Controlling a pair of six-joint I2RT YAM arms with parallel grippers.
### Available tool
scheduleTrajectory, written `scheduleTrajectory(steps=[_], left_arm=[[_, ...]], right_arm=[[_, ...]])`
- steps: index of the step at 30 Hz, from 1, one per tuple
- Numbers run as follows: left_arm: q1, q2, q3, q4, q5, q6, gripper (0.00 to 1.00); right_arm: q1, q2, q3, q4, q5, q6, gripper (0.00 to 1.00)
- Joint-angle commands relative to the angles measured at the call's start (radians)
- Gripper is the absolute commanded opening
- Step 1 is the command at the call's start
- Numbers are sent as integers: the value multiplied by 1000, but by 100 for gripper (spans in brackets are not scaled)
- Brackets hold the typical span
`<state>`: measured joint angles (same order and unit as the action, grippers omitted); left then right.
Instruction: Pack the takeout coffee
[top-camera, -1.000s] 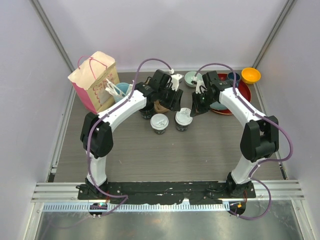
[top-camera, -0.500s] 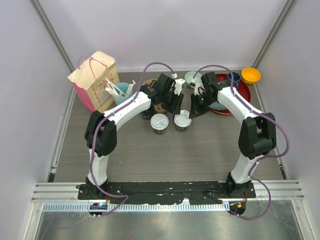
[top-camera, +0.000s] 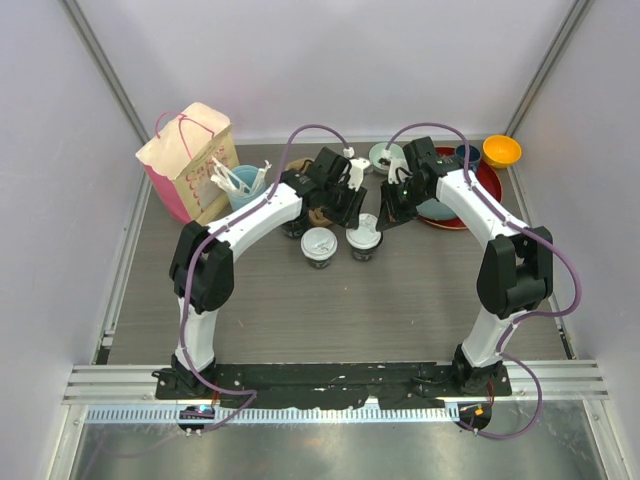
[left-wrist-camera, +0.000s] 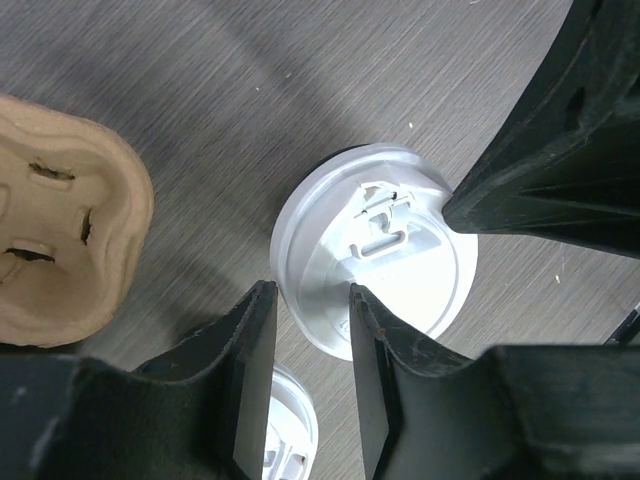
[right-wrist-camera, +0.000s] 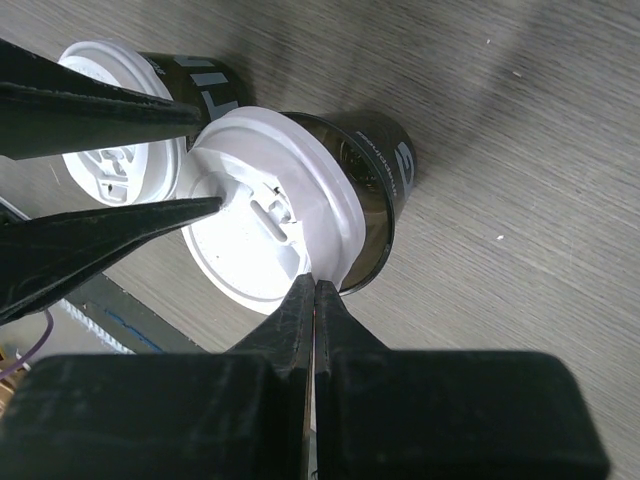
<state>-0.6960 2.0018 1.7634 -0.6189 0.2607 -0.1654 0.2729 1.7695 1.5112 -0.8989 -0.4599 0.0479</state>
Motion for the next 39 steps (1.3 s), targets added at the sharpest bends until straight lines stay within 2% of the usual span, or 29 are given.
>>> scheduleTrajectory(steps=[1,5,10,22,29,35,39], left_arm=[[1,-25,39,4,-17,24,36],[1,-2,44,7,-23,23,24],[1,25,57,-1,9,15,16],[1,32,50,-4,18,21,10],[1,-8,82,-24,37,24,16],[1,-57,103,-47,35,44,33],[1,-61,87,-45,26,52,35]], right_arm=[[-1,-33,38,-8,-10,-16,1],[-1,-33,37,-14,0,-20,1],[-1,-33,34,-14,0,-22,1],[-3,1,47,-14,0,-26,1],[-11,-10,61,-20,-5,-33,1],[-17,-24,60,15,-69,-22,1],[-18,-13,38,28,-65,-10,1]])
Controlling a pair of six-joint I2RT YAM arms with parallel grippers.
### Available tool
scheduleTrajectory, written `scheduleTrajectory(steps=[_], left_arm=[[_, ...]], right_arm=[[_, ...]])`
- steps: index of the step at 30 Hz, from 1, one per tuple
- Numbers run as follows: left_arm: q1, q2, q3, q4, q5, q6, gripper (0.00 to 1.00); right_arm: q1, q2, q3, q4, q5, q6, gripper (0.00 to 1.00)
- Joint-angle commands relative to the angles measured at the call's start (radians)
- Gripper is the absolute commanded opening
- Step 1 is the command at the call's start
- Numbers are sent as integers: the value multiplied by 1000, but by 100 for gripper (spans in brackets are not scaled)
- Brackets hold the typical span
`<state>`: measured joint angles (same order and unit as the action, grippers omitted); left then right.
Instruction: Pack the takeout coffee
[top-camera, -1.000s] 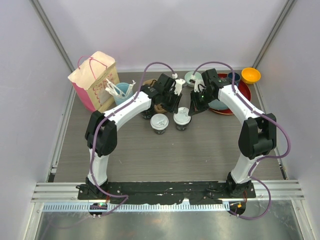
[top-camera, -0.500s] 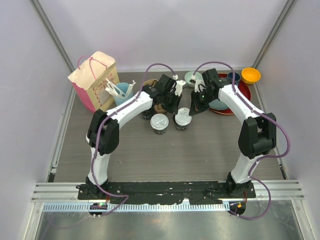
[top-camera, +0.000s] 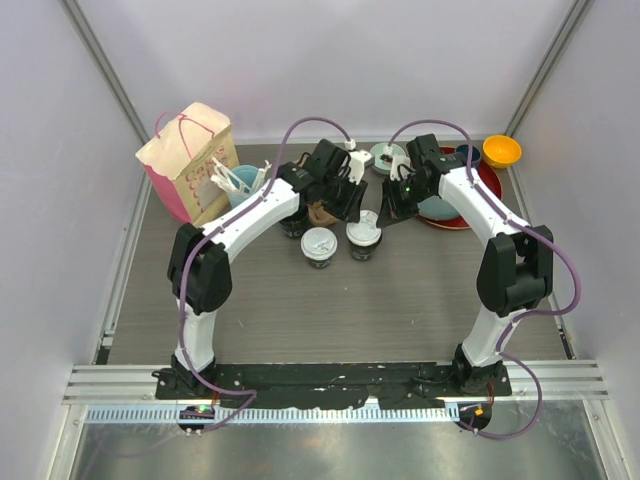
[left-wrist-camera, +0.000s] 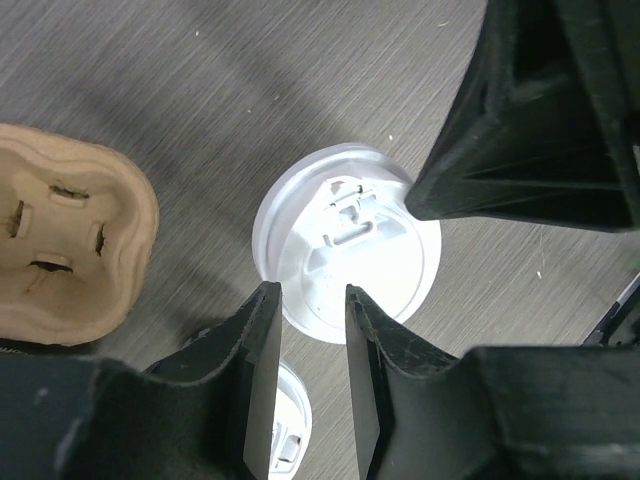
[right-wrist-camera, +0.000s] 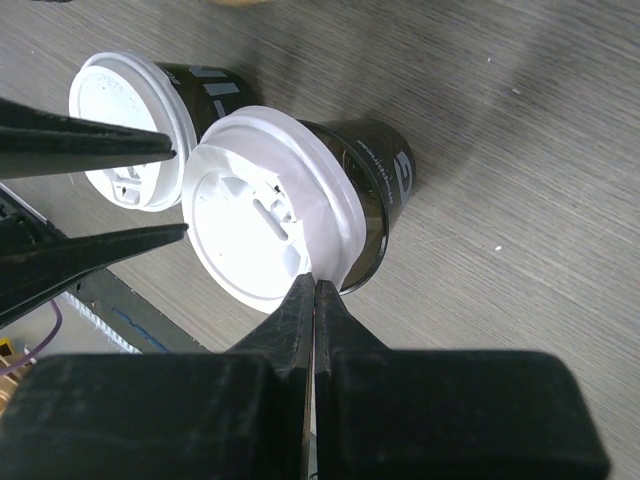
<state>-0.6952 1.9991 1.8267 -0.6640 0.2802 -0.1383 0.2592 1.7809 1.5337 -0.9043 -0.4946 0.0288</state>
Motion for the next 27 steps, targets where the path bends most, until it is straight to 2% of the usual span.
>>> scheduleTrajectory(steps=[1,9,27], left_arm=[[0,-53,23,0,7,28,35],[0,-8,9,12,-6,22,36],[0,27,-1,7,-19,36,36]], right_arm=[[-3,-20,13,31,-13,10,1],[-5,8,0,13,36,-1,1],[-3,52,0,7,27,-7,1]])
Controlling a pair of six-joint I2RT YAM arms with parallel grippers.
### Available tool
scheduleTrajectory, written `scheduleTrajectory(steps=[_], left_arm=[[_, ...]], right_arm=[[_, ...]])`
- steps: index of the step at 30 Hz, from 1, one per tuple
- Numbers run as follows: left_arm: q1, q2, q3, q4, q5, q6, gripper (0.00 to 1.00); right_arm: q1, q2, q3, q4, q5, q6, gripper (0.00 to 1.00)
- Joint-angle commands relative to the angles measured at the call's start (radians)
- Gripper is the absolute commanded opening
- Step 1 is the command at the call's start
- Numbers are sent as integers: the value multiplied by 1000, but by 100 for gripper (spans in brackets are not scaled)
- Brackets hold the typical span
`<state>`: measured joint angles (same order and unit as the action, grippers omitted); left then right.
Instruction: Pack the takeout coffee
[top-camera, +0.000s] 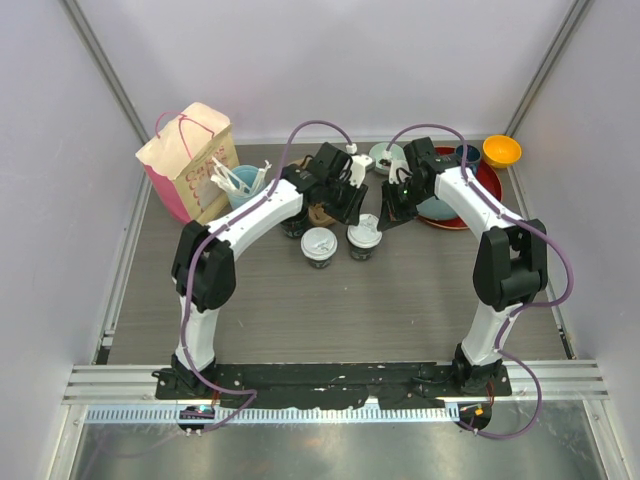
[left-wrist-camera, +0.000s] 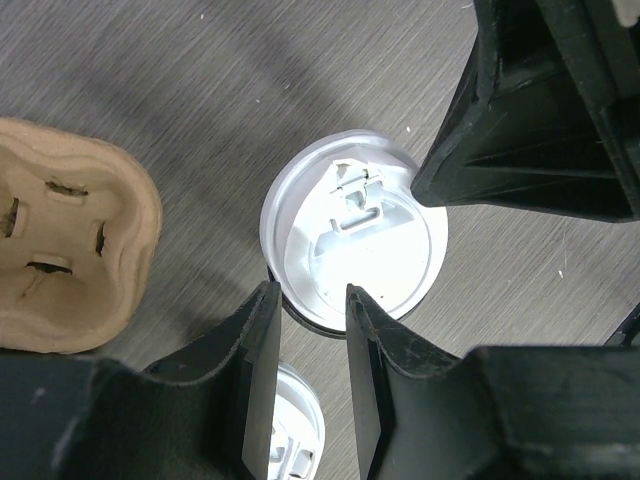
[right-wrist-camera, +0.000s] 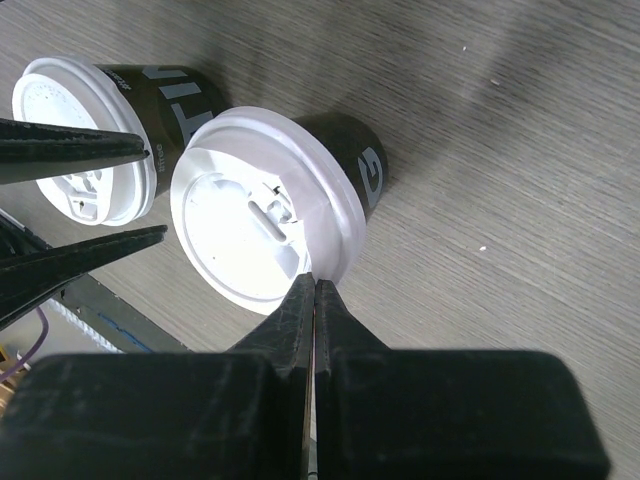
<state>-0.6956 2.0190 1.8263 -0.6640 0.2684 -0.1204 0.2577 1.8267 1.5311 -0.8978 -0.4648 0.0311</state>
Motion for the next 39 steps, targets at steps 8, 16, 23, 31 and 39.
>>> scheduleTrajectory(steps=[8,16,23,31,39], left_arm=[[1,0,-4,1,-11,25,42],[7,-26,-25,0,-9,27,54],[7,-25,-53,1,-6,15,55],[27,-49,-74,4,57,-53,57],[54,-31,-90,-6,175,-153,60]], right_arm=[[-2,-3,0,-4,-34,-14,1],[-3,-17,-6,0,-54,-16,1],[-2,-9,-23,13,-44,-14,1],[-3,-26,-20,31,-61,-16,1],[-2,-26,-14,37,-80,-16,1]])
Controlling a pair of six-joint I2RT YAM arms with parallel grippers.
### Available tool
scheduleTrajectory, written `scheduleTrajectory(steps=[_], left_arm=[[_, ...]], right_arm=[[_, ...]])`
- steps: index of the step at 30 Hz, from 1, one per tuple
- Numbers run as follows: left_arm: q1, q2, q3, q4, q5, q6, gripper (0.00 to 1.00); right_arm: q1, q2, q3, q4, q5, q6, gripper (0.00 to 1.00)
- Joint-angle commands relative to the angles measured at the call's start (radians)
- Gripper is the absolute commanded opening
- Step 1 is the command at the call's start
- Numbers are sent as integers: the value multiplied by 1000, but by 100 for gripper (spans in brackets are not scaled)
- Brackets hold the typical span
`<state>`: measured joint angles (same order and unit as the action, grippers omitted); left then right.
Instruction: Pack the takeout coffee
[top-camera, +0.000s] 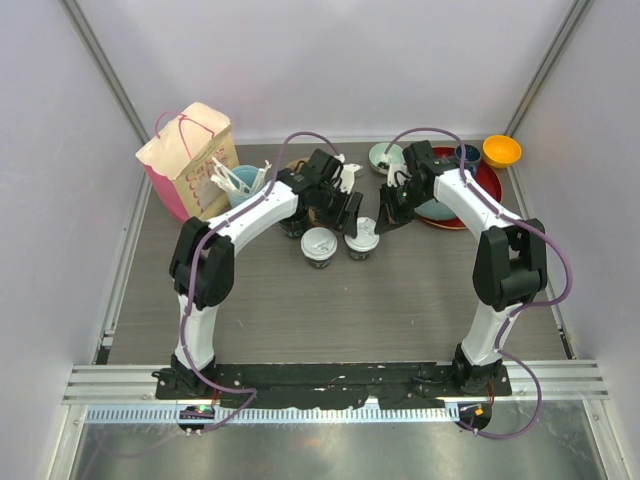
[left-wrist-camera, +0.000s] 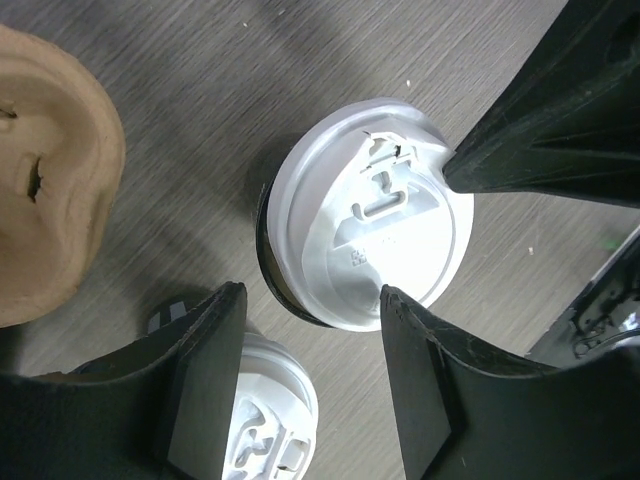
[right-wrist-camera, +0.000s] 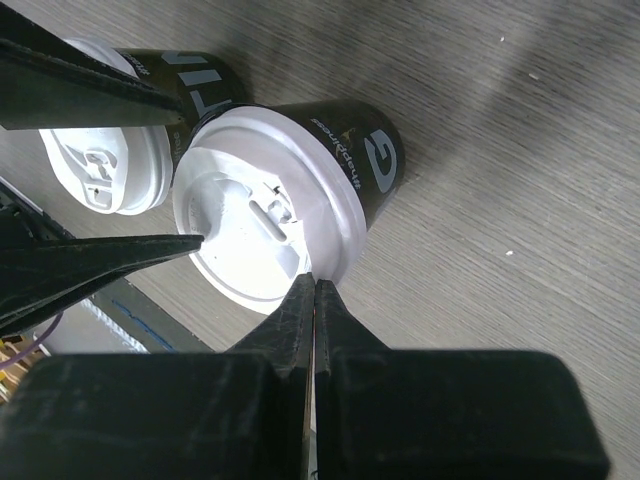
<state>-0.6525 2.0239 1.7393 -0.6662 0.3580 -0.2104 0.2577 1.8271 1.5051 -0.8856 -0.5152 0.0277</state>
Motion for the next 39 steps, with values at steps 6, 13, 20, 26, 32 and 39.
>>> scheduleTrajectory(steps=[6,13,20,26,32,39], left_arm=[[22,-25,-11,20,140,-96,61],[24,-8,-7,31,183,-112,61],[24,4,-4,37,191,-116,61],[24,19,5,36,194,-115,59],[24,41,6,33,185,-119,54],[25,59,22,33,162,-126,50]], right_arm=[[-3,-17,18,37,-49,-2,1],[-2,-15,24,45,-51,6,1],[-2,-11,20,40,-25,9,1],[-2,7,18,50,-35,12,2],[-2,8,6,51,-23,11,2],[-2,4,-11,56,0,11,2]])
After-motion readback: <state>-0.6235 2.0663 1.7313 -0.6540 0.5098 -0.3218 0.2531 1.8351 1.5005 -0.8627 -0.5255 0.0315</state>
